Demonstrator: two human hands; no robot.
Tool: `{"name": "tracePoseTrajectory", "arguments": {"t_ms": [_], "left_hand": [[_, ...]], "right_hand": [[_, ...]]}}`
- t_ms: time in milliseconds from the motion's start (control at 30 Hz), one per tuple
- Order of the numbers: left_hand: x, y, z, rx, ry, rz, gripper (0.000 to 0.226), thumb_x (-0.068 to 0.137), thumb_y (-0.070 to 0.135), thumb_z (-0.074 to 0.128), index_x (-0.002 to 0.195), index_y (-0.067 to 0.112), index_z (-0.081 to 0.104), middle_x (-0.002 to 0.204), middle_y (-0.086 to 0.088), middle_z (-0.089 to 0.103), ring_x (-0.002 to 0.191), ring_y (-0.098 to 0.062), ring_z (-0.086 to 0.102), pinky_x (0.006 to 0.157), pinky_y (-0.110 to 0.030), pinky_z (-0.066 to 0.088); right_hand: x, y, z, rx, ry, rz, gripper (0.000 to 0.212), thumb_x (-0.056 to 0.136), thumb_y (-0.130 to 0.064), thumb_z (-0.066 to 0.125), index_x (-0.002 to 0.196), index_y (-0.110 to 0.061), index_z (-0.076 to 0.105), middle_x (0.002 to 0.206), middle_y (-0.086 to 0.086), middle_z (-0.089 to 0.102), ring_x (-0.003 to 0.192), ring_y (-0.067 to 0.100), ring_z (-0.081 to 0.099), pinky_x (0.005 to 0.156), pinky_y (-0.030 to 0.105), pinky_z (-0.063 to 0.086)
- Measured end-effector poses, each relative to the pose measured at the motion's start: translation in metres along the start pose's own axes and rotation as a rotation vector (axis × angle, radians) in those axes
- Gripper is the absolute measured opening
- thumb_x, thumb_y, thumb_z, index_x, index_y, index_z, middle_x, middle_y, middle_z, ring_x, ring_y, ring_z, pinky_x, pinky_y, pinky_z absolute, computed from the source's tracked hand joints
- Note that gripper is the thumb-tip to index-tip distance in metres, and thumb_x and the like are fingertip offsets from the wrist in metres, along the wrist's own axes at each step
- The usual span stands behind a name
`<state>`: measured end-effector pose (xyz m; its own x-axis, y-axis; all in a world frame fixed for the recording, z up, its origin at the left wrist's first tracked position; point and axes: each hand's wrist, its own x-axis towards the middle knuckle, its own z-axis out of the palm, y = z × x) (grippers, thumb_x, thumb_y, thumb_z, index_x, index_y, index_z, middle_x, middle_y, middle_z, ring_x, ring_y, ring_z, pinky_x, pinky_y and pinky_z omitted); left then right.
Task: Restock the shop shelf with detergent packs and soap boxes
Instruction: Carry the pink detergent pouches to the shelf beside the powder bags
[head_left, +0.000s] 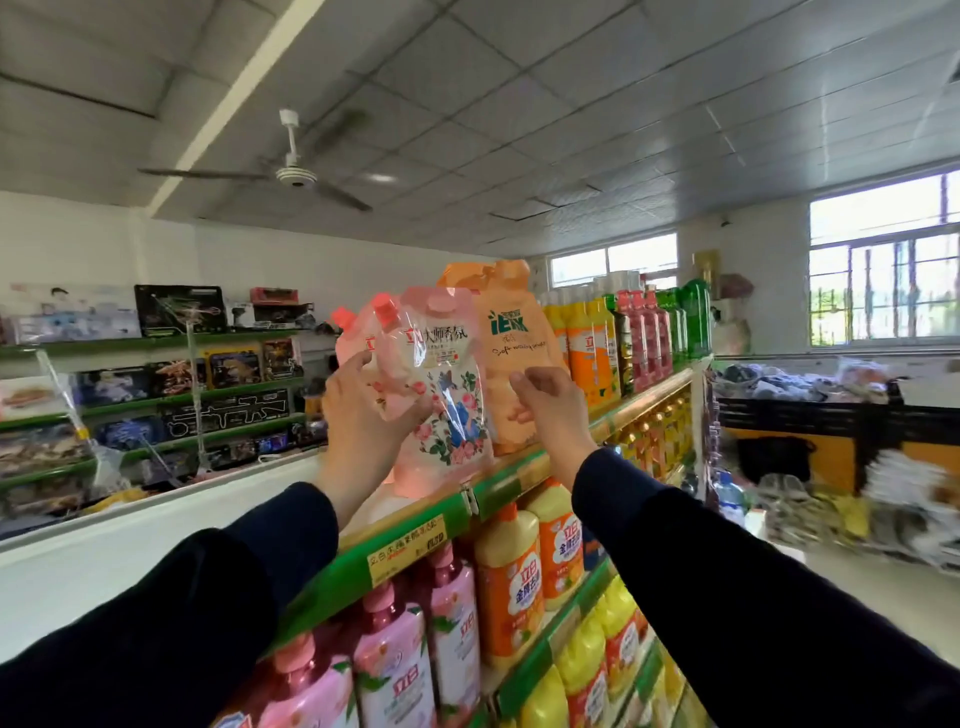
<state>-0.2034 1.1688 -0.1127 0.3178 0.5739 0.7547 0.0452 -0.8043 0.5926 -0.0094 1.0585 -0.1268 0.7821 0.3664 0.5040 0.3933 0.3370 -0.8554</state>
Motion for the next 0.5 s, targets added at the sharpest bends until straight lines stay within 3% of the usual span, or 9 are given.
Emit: {"name": "tracePoseTrajectory", "arguments": {"t_ms": [100,200,367,500], "left_hand": [[-0.015,0.0,-0.005,-0.039,-0.085,0.003,0.073,0.079,0.042,0.084,0.139,0.022,0.047,0.153,-0.001,0.035,0.142,-0.02,0.03,0.114,-0.037,0.026],[-0.041,0.007,-0.01,-0.126,-0.172,-0.001,0.08,0.08,0.044,0.082,0.145,0.025,0.039,0.152,-0.003,0.038,0.14,-0.023,0.036,0.115,-0.044,0.032],[-0.078,0.037,0.0,-0.228,-0.32,0.033,0.067,0.085,0.04,0.079,0.14,0.024,0.044,0.147,-0.002,0.043,0.137,-0.022,0.04,0.11,-0.036,0.034],[-0.111,0.08,0.017,-0.324,-0.455,0.076,0.053,0.088,0.045,0.074,0.131,0.029,0.048,0.141,0.002,0.047,0.132,-0.02,0.044,0.111,-0.044,0.039]], "right_hand": [[-0.036,-0.015,-0.013,-0.021,-0.003,-0.022,0.041,0.092,-0.039,0.073,0.124,-0.015,0.062,0.114,0.009,0.073,0.096,0.023,0.075,0.072,0.022,0.052],[-0.081,-0.033,-0.032,-0.105,0.027,-0.055,0.037,0.088,-0.045,0.076,0.117,-0.026,0.062,0.108,-0.013,0.068,0.092,-0.003,0.068,0.071,0.015,0.044],[-0.143,-0.062,-0.076,-0.27,0.054,-0.079,0.048,0.089,-0.044,0.074,0.13,-0.025,0.059,0.124,-0.012,0.063,0.114,0.009,0.06,0.089,0.027,0.05],[-0.189,-0.09,-0.124,-0.365,0.118,-0.064,0.054,0.087,-0.04,0.077,0.135,-0.024,0.058,0.122,-0.01,0.063,0.111,0.008,0.061,0.082,0.019,0.049]]}}
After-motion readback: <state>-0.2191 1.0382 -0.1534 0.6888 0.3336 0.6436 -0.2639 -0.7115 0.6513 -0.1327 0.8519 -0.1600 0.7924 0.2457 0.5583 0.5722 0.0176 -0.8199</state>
